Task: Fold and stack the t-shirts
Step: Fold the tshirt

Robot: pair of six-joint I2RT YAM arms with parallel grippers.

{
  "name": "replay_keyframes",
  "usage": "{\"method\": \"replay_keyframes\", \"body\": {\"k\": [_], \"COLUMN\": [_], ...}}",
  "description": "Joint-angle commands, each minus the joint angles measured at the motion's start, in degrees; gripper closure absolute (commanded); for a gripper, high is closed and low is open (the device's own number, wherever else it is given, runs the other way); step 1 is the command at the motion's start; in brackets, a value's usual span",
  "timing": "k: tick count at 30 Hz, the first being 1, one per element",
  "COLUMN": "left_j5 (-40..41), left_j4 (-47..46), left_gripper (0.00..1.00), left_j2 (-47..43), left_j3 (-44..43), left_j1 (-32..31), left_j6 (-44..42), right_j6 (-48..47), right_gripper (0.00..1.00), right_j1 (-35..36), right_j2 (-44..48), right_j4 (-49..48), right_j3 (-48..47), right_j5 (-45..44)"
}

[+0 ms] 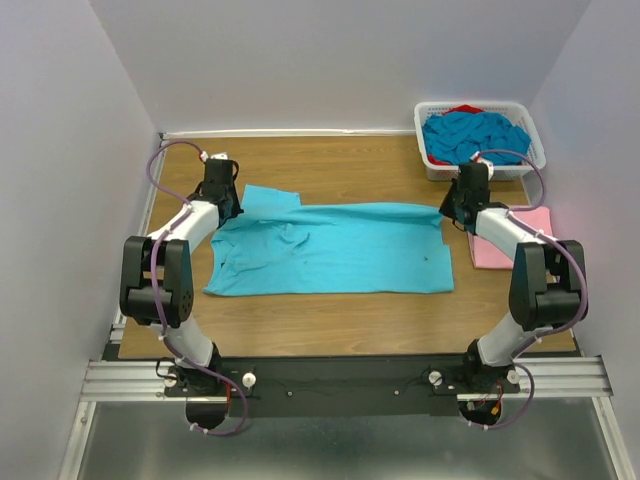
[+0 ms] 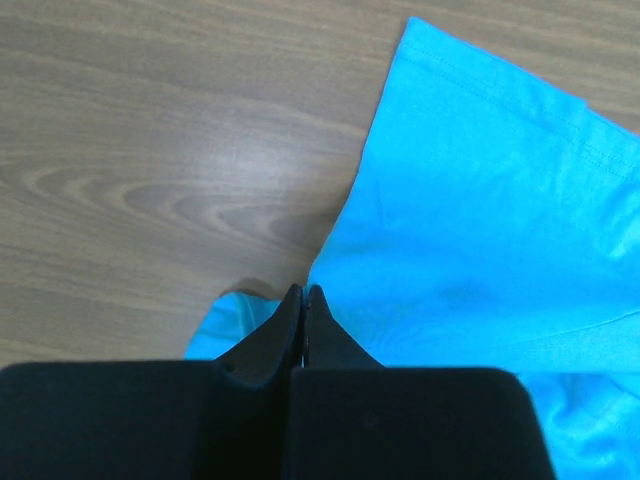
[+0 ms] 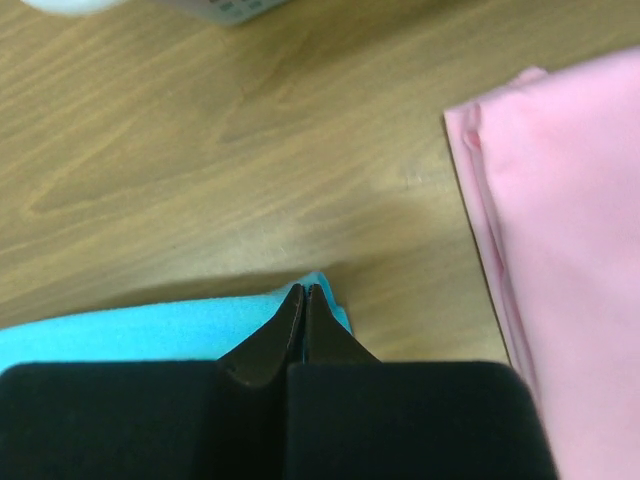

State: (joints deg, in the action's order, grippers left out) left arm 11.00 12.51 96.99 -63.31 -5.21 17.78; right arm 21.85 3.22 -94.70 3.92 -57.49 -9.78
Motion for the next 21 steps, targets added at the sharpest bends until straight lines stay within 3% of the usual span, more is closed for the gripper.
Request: {"method": "replay_keyframes", "body": {"k": [1,21], "left_j5": [0.2,3.4], "left_j4": [-0.6,0.5], "left_gripper": [1.0,1.0], "left_j2": [-3.6,-11.0], "left_j3": [2.5,10.7], "left_j1": [0.5,0.5], "left_j6": [0.1,1.6], "right_j6": [0.6,0.6], "right_gripper": [0.99,0.99], "right_j1": [-1.5,-4.3], "right_j2": [3.2,3.9], "right_j4": [0.6,0.9], "right_j3": [3.7,7.2], "right_j5": [-2.2,-3.1]}}
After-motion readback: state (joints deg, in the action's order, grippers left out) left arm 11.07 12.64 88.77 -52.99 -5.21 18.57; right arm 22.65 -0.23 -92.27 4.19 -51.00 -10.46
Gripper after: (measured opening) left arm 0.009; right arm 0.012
